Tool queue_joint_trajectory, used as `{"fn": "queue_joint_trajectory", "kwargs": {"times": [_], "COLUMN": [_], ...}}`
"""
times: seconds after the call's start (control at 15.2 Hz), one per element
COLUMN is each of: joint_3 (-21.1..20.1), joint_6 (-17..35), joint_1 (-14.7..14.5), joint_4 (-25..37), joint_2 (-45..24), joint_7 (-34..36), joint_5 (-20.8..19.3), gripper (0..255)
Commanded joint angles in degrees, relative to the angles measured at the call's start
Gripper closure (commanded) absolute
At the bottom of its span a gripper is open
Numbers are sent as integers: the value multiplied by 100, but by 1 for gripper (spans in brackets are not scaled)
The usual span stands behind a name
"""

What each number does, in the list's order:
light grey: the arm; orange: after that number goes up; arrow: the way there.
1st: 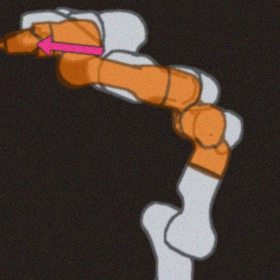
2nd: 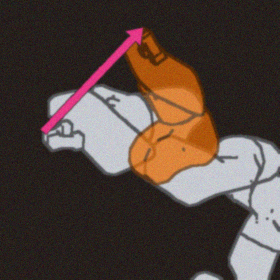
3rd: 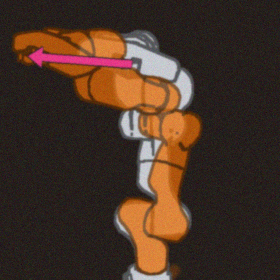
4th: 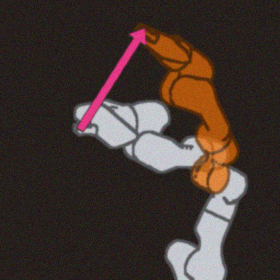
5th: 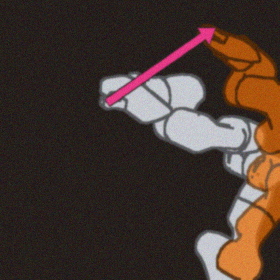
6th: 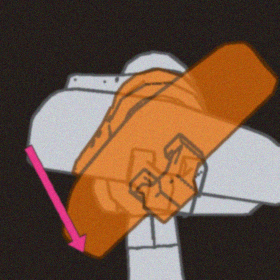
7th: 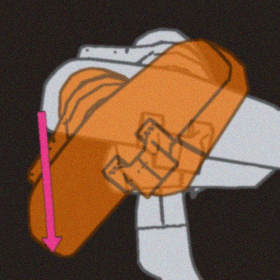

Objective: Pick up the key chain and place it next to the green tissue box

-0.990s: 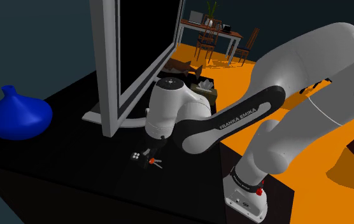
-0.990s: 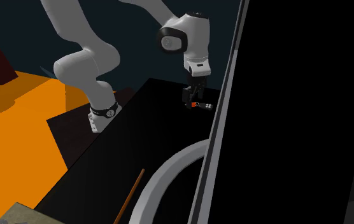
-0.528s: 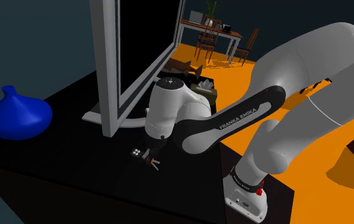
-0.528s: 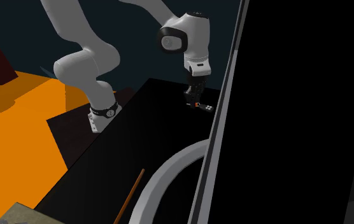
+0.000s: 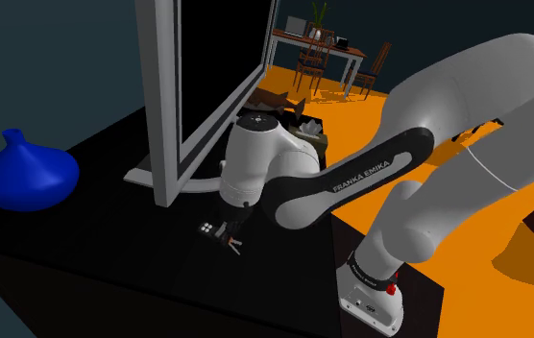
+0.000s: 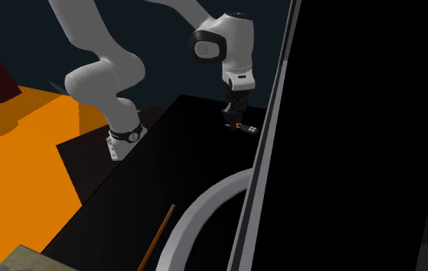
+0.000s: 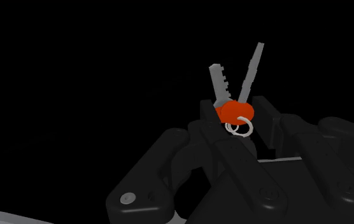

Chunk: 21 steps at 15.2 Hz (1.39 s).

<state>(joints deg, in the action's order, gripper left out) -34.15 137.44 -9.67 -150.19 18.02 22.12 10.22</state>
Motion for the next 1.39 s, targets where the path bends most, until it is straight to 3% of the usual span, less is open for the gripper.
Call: {"fn": "queue_joint_trajectory", "kwargs": {"times": [0.0,1.32], "joint_3": [34,490], "joint_6": [-168,-1957], "joint_1": [-32,-157], "joint_4": [60,996], "joint_2": [108,993], "joint_7": [-25,-271], "joint_5": [42,154], "gripper": [255,255]}}
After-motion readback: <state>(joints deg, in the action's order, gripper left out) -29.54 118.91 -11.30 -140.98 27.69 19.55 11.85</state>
